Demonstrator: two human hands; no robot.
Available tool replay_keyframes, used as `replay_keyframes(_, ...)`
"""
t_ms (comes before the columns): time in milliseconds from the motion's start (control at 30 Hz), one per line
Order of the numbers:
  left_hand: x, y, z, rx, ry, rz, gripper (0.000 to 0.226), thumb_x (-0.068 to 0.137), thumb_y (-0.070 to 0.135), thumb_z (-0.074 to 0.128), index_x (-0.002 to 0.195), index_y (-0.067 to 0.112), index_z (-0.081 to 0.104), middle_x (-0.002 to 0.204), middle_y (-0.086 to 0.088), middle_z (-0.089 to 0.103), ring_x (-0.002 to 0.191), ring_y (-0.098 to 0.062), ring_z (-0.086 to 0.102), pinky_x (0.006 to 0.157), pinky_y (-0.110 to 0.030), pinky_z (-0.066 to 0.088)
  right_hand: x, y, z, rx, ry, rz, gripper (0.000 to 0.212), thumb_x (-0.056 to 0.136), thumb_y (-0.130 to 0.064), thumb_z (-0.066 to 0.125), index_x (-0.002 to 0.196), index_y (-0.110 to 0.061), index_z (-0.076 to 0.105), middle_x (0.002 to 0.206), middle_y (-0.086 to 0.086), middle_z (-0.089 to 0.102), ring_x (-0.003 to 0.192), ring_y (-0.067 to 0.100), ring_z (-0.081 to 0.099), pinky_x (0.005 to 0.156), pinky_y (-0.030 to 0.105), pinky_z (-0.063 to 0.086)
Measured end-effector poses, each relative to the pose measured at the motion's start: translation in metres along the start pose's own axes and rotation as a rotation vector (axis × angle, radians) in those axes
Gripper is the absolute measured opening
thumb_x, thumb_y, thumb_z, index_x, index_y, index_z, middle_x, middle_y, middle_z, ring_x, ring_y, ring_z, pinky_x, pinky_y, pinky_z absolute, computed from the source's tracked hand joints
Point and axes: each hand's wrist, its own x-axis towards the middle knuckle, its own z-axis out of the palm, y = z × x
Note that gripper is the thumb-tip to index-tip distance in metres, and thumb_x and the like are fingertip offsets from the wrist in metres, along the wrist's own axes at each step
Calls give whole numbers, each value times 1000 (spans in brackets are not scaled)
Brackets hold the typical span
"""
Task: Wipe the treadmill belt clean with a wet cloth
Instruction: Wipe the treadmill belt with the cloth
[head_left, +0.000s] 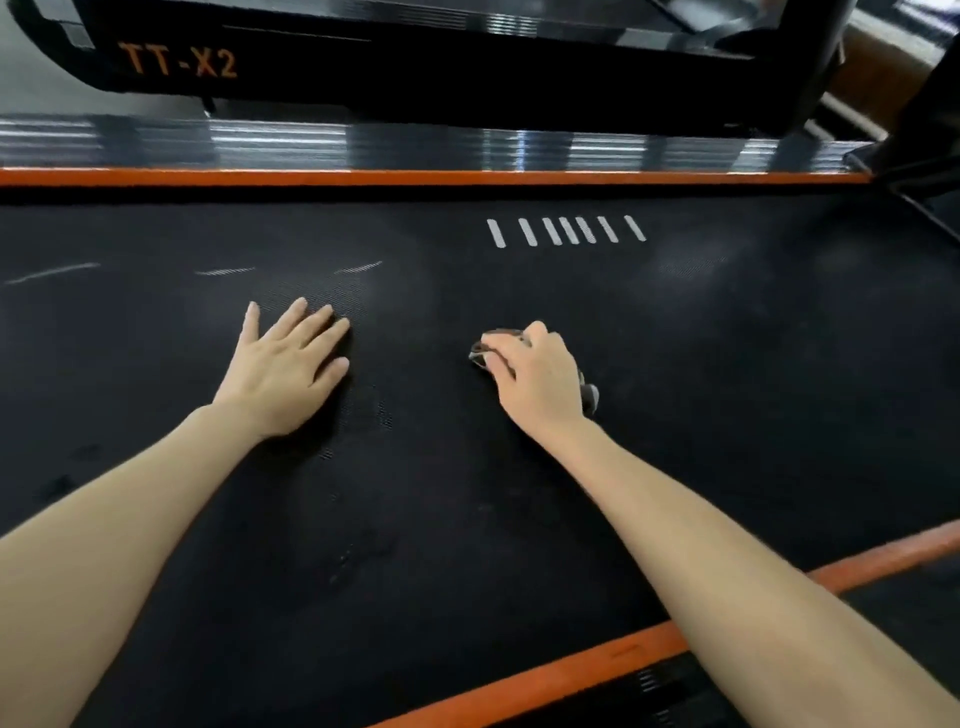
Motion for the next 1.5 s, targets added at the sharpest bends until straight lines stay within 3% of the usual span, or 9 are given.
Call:
replay_keyframes(67, -2, -5, 5, -37, -5, 10, 58, 98, 50, 15, 150, 25, 22, 158, 2, 16, 147, -20, 4, 115, -50, -3, -22, -22, -2, 26, -16, -75, 32, 91, -37, 48, 110, -23, 69, 89, 12, 53, 75, 32, 50, 66, 45, 49)
replay_keyframes(200, -2, -6, 9, -105, 24, 23, 73, 88, 56, 5, 147, 23, 30, 156, 0, 24, 146, -23, 11, 115, -51, 2, -76, -46, -20, 159, -225, -500, 37, 97, -43, 41, 114, -23, 68, 89, 9, 55, 75, 22, 49, 66, 32, 40)
replay_keyframes(267, -3, -7, 10, -118, 28, 24, 72, 88, 55, 6, 147, 22, 32, 155, -1, 27, 145, -24, 13, 116, -52, 3, -52, -34, -17, 99, -230, -547, 40, 98, -44, 38, 115, -24, 68, 86, 9, 54, 72, 23, 48, 65, 31, 40)
replay_keyframes(467, -2, -8, 11, -159, 37, 30, 65, 92, 52, 13, 144, 21, 37, 152, -4, 33, 144, -26, 17, 115, -54, 4, 46, -20, 20, -56, 8, 118, 29, 93, -33, 53, 117, -21, 66, 94, 15, 53, 79, 33, 50, 70, 48, 49)
replay_keyframes(533, -2, -9, 12, -167, 40, 39, 63, 93, 50, 17, 143, 20, 40, 150, -5, 36, 143, -28, 20, 115, -55, 7, 33, -43, 22, -42, 25, 85, 28, 92, -32, 54, 114, -20, 66, 92, 16, 52, 77, 33, 50, 67, 44, 50)
replay_keyframes(733, -1, -9, 10, -146, 16, 36, 59, 94, 47, 19, 143, 21, 40, 150, -4, 36, 143, -28, 21, 115, -56, 10, -6, -55, 10, 62, -207, -446, 33, 91, -38, 50, 115, -24, 68, 85, 9, 52, 70, 25, 48, 64, 33, 39)
replay_keyframes(967, 0, -10, 10, -168, 38, 37, 58, 95, 48, 19, 143, 22, 39, 151, -4, 35, 143, -27, 20, 115, -54, 7, 113, -22, 49, -103, 16, 49, 31, 95, -32, 49, 120, -19, 64, 96, 16, 54, 79, 34, 50, 69, 45, 48)
replay_keyframes(1267, 27, -43, -10, -67, 112, 11, 56, 94, 44, 27, 138, 16, 45, 147, -9, 39, 140, -34, 26, 112, -61, 5, 115, -19, 54, -86, 63, -1, 27, 95, -28, 53, 119, -20, 64, 95, 13, 54, 80, 31, 51, 69, 41, 46)
replay_keyframes(1500, 39, -64, 3, -137, 118, -50, 61, 93, 47, 25, 148, 19, 28, 150, -18, 31, 143, -34, 19, 115, -57, 5, 125, -16, 59, -141, 68, -6, 30, 96, -31, 52, 121, -18, 62, 98, 15, 55, 82, 32, 53, 69, 36, 41)
